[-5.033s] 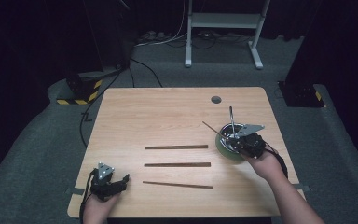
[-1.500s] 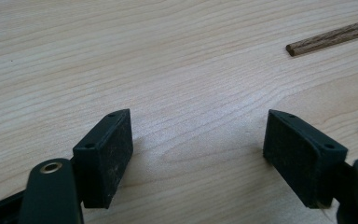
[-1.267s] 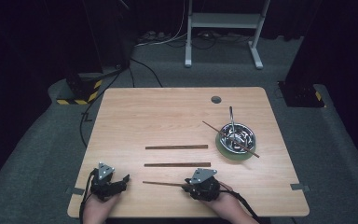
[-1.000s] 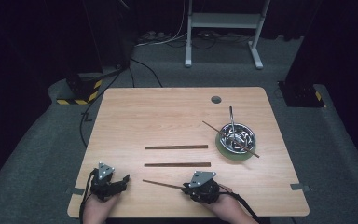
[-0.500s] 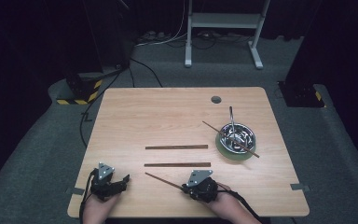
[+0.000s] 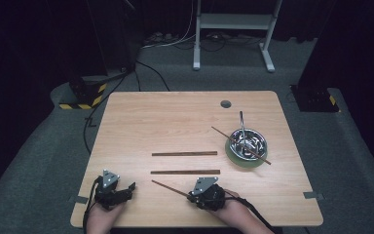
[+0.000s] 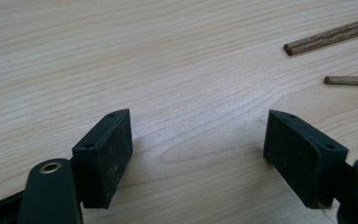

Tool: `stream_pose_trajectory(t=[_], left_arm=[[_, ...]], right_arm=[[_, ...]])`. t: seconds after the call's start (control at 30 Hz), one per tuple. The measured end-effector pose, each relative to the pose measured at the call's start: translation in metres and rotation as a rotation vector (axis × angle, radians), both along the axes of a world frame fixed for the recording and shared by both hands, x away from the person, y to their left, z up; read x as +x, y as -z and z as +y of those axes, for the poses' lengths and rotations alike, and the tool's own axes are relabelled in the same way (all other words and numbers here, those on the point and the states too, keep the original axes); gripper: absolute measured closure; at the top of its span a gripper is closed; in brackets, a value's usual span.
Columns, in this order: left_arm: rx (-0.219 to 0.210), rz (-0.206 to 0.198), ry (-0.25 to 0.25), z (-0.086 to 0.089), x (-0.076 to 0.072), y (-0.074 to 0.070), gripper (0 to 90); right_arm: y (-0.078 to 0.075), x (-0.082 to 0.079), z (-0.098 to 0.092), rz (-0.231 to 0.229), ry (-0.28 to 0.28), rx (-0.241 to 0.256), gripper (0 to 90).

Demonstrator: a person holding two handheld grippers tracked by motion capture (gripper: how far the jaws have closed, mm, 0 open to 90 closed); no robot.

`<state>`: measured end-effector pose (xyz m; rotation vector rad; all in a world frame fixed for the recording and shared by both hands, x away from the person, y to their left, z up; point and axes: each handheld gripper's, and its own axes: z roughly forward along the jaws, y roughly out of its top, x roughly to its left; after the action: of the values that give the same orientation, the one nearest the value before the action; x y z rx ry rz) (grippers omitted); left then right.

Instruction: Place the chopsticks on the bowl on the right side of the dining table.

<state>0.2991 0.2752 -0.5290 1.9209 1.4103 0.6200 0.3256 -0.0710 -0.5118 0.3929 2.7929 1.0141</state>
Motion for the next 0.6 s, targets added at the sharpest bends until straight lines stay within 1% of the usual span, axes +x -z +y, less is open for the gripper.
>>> stream_pose_trajectory(t=[0.1, 0.23, 0.3, 0.33, 0.5, 0.6], left_arm=[[0.0, 0.0, 0.0, 0.0, 0.0, 0.0, 23.6], [0.0, 0.001, 0.0, -0.0001, -0.0001, 0.0, 23.6], [-0.003, -0.001, -0.002, -0.0003, -0.0001, 0.0002, 23.6], [-0.003, -0.002, -0.002, -0.0004, 0.0, 0.0002, 23.6], [-0.004, -0.003, -0.002, -0.0004, -0.0001, 0.0003, 23.7], [-0.006, -0.004, -0.006, -0.0003, -0.0002, 0.0003, 24.3]], right_arm=[[0.0, -0.0008, 0.0005, -0.001, 0.007, -0.001, 78.5], [0.0004, -0.0018, 0.0003, -0.008, 0.0, -0.002, 82.6], [0.0009, -0.0038, 0.0002, -0.016, 0.007, -0.001, 83.0], [0.0016, -0.0049, -0.0003, -0.027, 0.007, 0.004, 83.1], [0.0024, -0.0077, -0.0021, -0.031, 0.007, 0.009, 83.1], [0.0039, -0.0093, -0.0041, -0.037, 0.005, 0.024, 83.2]])
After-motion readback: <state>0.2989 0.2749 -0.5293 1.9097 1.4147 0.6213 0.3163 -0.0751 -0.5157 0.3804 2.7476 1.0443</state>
